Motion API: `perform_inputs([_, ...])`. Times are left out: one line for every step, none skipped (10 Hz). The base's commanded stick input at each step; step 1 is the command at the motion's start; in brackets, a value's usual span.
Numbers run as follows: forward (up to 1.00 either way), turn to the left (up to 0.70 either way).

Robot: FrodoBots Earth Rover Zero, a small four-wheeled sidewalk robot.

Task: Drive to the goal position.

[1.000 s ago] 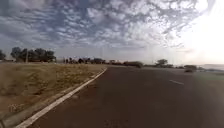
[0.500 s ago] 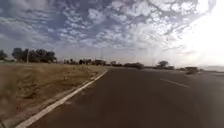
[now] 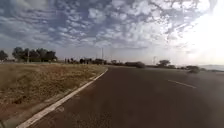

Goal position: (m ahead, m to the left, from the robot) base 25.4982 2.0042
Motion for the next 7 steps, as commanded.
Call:
perform_inputs([0.6, 0.0])
perform_inputs([0.6, 0.0])
perform_inputs([0.6, 0.0])
perform_inputs([0.6, 0.0])
perform_inputs([0.6, 0.0])
perform_inputs([0.6, -0.15])
perform_inputs([0.6, -0.15])
